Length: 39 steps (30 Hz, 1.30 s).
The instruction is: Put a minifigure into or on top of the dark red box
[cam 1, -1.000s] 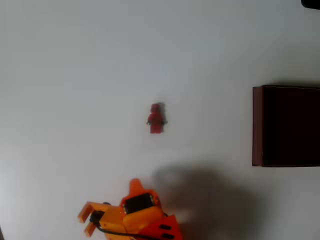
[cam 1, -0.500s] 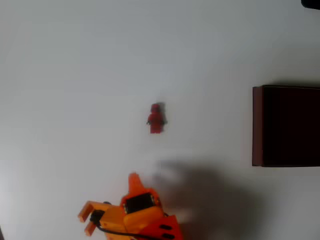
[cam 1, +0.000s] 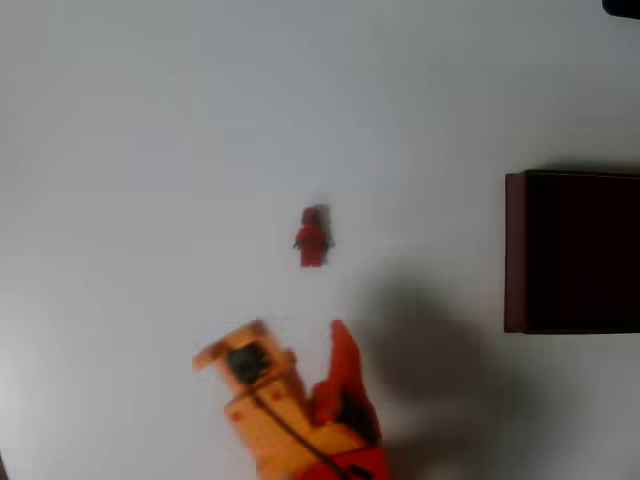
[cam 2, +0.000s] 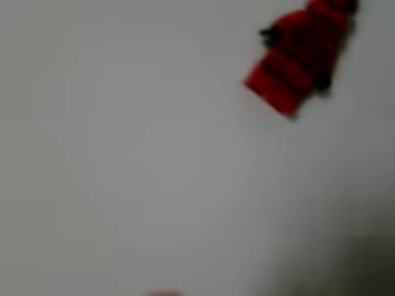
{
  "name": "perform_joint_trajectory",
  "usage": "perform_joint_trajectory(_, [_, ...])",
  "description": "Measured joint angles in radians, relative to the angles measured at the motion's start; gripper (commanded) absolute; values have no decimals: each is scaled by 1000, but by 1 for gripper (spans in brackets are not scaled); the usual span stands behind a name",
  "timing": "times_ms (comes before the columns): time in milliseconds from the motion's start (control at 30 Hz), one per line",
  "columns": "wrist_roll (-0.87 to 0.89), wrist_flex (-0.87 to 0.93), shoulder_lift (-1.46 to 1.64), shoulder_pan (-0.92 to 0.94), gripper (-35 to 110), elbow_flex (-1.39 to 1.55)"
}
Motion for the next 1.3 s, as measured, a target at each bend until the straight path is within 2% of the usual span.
perform_joint_trajectory(300, [644,-37,-60,-64,23,54])
perform_joint_trajectory(467, [808,-161,-351,-95,22,-11])
perform_joint_trajectory(667, [810,-325,-773,-94,22,-163])
perform_joint_trajectory(800, [802,-426,-861,-84,23,-170])
perform_joint_trajectory(1300, [611,-551,-1164,37,22,-287])
